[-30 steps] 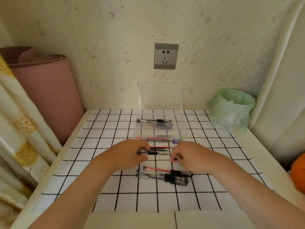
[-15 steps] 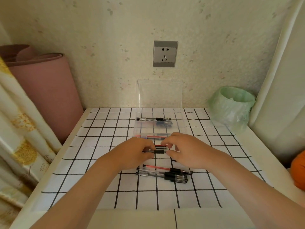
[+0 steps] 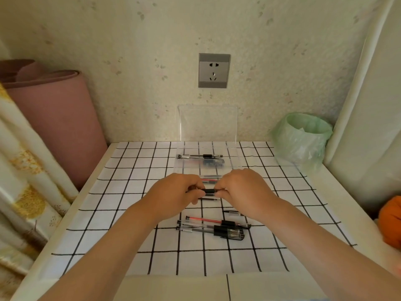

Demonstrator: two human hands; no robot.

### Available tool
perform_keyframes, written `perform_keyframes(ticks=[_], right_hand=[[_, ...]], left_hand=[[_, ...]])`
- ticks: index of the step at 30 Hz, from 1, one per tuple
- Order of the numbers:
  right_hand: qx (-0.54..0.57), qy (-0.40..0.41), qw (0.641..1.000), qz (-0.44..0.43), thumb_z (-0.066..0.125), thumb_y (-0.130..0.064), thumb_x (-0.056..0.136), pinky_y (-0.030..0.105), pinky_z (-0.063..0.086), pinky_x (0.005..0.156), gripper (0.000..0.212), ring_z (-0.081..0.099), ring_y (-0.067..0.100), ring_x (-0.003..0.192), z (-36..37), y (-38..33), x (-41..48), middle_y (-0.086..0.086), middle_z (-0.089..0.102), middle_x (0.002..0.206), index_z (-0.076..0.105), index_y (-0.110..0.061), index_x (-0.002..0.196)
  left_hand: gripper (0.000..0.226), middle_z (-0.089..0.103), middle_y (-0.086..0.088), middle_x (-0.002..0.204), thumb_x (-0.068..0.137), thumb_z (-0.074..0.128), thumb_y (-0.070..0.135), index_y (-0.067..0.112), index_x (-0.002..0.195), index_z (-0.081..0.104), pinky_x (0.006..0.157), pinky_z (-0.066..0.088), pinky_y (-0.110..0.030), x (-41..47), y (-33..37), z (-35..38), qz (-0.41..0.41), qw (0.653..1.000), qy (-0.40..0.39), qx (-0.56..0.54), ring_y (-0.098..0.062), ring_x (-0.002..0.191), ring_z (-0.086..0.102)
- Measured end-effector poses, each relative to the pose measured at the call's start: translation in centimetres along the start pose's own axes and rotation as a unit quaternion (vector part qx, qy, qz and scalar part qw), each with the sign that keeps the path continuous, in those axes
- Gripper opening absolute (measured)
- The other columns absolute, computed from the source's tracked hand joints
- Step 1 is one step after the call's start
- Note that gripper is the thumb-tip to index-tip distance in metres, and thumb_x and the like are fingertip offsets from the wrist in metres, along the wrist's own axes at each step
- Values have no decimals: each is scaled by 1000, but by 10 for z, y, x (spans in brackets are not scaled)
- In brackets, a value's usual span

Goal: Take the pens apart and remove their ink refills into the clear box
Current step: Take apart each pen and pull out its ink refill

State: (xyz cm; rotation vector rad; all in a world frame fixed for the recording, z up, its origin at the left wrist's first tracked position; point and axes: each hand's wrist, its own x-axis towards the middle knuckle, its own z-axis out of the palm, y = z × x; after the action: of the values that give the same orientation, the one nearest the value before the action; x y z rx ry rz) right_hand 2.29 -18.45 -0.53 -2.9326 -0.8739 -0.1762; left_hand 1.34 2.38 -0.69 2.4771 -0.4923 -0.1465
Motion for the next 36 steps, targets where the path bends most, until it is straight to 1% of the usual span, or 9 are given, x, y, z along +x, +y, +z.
perform_keyframes(ticks=[5, 9, 14, 20, 23, 26, 31, 33, 36], right_hand=[[27, 37, 999, 14, 60, -47, 90, 30, 45, 79, 22, 61, 13, 84, -1, -1, 2, -9, 69, 93, 73, -32, 100], [76, 20, 997, 10, 57, -45, 93, 31, 48, 76, 24, 60, 12, 81, -3, -4, 0, -8, 68, 94, 73, -30, 103], [73, 44, 996, 41, 69, -42, 85, 26, 36, 72, 14, 56, 9, 79, -4, -5, 0, -13, 60, 92, 71, -30, 94], [108, 5, 994, 34, 68, -47, 82, 32, 48, 78, 38, 56, 12, 91, -4, -5, -2, -12, 54, 107, 55, -31, 115], [98, -14, 995, 20, 56, -41, 95, 34, 49, 79, 27, 60, 13, 91, -4, -3, -3, -10, 65, 104, 66, -30, 117], [96, 9, 995, 34, 61, -39, 93, 27, 47, 75, 19, 61, 9, 83, -6, -4, -2, -10, 70, 96, 72, -31, 106], [88, 52, 993, 51, 70, -41, 83, 31, 48, 77, 19, 59, 10, 83, -6, -5, -1, -12, 62, 98, 67, -30, 99], [110, 50, 992, 41, 67, -47, 84, 31, 48, 75, 28, 58, 9, 83, -5, -5, -2, -13, 60, 99, 64, -30, 106], [116, 25, 993, 23, 58, -43, 93, 30, 47, 73, 24, 58, 10, 82, -5, -3, -1, -11, 64, 97, 69, -32, 112]], left_hand=[[15, 69, 16, 74, 98, 51, 39, 38, 88, 63, 57, 36, -17, 0, 0, -1, -8, 1000, -19, 17, 6, 59, 53], [30, 57, 16, 58, 99, 48, 40, 35, 71, 57, 53, 31, -18, -1, 0, -6, 0, 998, 3, 68, 7, 55, 50], [34, 57, 12, 63, 100, 46, 41, 38, 67, 51, 53, 31, -17, -1, 0, -4, 15, 997, -11, 78, 3, 55, 50], [29, 62, 6, 68, 100, 45, 40, 34, 74, 55, 55, 40, -23, -1, -2, -3, 17, 997, -9, 72, -6, 58, 52], [22, 59, 6, 69, 98, 46, 43, 34, 82, 57, 57, 40, -26, -1, -3, -5, 19, 997, -5, 73, -8, 60, 51], [14, 53, 10, 71, 92, 55, 50, 38, 97, 55, 56, 37, -23, -2, -4, -6, 25, 996, 7, 80, -5, 60, 47], [8, 52, 7, 70, 95, 52, 45, 38, 93, 49, 55, 36, -24, -1, -3, -3, 44, 995, 2, 92, -7, 60, 45], [8, 52, 7, 68, 97, 49, 43, 40, 90, 48, 54, 34, -24, -1, -3, -2, 47, 994, 2, 95, -7, 59, 46], [11, 52, 9, 66, 100, 44, 43, 41, 90, 48, 54, 34, -24, -1, -4, -3, 39, 994, 3, 101, -7, 61, 48]])
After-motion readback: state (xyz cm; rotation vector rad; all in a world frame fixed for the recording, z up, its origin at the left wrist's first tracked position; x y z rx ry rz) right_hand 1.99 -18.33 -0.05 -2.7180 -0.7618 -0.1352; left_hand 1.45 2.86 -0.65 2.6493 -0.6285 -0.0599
